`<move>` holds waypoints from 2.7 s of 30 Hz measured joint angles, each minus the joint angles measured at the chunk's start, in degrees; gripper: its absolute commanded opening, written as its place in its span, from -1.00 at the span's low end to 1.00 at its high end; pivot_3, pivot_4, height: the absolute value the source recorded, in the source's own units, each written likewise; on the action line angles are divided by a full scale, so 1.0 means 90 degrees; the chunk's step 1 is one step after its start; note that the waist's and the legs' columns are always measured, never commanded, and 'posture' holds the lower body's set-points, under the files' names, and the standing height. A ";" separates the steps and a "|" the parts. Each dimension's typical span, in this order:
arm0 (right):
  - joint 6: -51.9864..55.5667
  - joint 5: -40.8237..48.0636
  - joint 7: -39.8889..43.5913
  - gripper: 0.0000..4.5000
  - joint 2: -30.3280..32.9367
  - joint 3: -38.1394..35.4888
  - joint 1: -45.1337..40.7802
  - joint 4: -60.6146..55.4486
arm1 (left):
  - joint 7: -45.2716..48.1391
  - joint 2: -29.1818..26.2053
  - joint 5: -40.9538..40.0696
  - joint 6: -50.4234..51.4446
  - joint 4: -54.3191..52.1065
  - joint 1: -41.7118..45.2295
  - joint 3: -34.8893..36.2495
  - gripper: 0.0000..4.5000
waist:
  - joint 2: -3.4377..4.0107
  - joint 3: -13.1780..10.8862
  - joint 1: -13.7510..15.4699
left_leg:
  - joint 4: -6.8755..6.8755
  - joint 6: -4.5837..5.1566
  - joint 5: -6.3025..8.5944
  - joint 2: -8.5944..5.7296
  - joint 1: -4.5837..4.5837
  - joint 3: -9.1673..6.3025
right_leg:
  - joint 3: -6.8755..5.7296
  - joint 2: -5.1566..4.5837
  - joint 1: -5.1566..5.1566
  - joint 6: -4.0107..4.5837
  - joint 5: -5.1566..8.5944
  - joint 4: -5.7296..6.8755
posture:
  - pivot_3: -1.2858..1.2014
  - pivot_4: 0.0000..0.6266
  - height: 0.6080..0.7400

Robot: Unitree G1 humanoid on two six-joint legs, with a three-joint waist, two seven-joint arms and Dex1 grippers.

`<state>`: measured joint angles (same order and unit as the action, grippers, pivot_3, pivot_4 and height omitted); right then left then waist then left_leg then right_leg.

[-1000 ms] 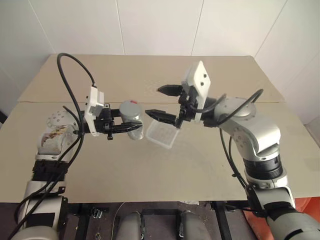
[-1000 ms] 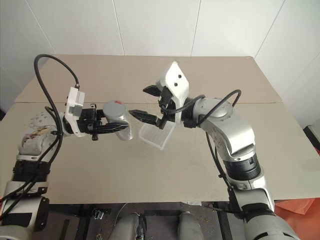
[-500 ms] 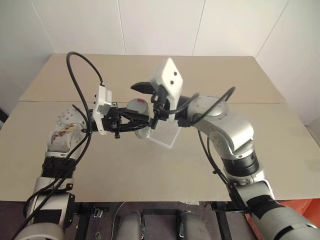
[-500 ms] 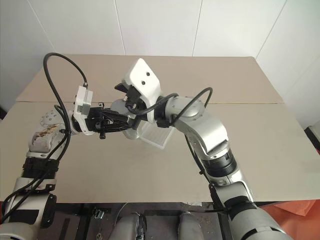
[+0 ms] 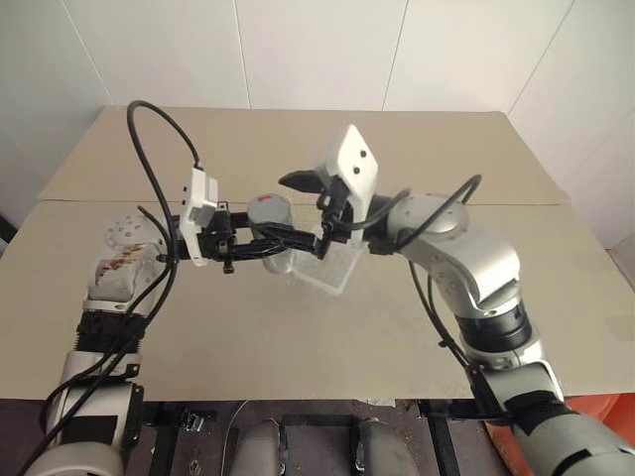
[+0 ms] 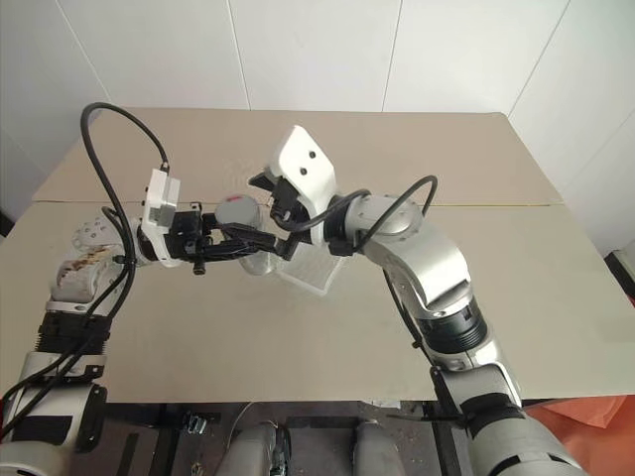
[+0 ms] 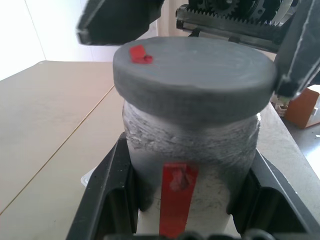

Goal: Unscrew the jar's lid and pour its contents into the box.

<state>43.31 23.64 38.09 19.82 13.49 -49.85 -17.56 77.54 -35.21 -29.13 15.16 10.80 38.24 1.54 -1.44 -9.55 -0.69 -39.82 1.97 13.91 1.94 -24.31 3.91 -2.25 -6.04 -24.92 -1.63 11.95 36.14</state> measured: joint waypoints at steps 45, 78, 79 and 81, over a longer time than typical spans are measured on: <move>0.0721 0.0571 0.0108 0.21 -0.0534 -0.0376 -0.0365 0.0438 | -0.0030 -0.0048 -0.0002 -0.0032 -0.0042 -0.0065 0.0020 -0.14 | 0.0000 0.0000 -0.0001 | -0.0001 0.0000 0.0000 0.0001 0.0000 0.0000 | 0.0000 0.0000 0.0000 0.0000 0.0000 0.0002 | 0.03 -0.52 1.00; 0.1396 0.0479 -0.0423 0.98 0.1662 -0.1973 0.2309 -0.0727 | -0.5944 0.0233 0.6407 -0.6105 0.2808 0.1551 -0.1856 -0.14 | -0.0005 -0.0001 0.0068 | 0.0003 0.0001 0.0001 -0.0001 0.0005 0.0042 | -0.0001 -0.0002 0.0007 0.0001 -0.0007 -0.0009 | 0.03 -0.52 1.00; 0.1616 0.0750 -0.0312 0.98 0.1696 -0.1985 0.2125 -0.0906 | -0.6568 0.0115 0.7063 -0.6382 0.2920 0.1778 -0.2131 -0.14 | -0.0005 0.0000 0.0087 | 0.0003 0.0001 0.0001 -0.0002 0.0003 0.0041 | -0.0002 -0.0002 0.0007 0.0001 -0.0007 -0.0010 | 0.03 -0.52 1.00; 0.1999 0.1175 -0.0104 0.98 0.1758 -0.1894 0.1863 -0.1181 | -0.7854 -0.0028 0.8326 -0.6684 0.3050 0.2244 -0.2672 -0.14 | -0.0005 0.0000 0.0135 | 0.0000 0.0007 0.0004 -0.0003 0.0001 0.0047 | -0.0004 -0.0006 0.0012 -0.0001 -0.0007 -0.0016 | 0.03 -0.52 1.00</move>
<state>61.29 34.22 37.16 35.64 -3.56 -33.08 -28.19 6.86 -35.46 45.81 -45.00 38.25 58.44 -22.51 -1.49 -9.55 0.52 -39.82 2.03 13.95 1.92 -24.30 4.33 -2.28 -6.09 -24.81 -1.64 11.89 36.00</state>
